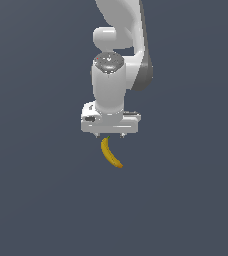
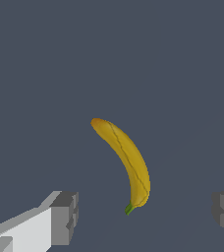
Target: Pick up the object and move it to a goal position.
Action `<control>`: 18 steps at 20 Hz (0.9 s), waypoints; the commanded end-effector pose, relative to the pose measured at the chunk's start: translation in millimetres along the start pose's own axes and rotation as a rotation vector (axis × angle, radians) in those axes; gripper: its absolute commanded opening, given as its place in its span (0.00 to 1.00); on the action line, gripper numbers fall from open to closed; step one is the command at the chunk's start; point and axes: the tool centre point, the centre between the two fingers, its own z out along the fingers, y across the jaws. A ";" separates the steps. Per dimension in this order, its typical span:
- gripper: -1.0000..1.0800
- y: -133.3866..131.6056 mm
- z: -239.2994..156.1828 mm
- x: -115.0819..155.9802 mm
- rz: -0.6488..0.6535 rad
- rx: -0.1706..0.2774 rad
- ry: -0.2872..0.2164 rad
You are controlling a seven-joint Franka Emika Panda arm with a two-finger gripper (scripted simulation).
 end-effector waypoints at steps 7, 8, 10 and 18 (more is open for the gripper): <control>0.96 1.5 20.3 -1.8 -0.061 0.000 -0.004; 0.96 1.8 24.9 -2.3 -0.075 0.000 -0.004; 0.96 2.6 35.2 -3.5 -0.106 0.001 -0.006; 0.96 5.1 85.8 -12.5 -0.263 0.009 -0.012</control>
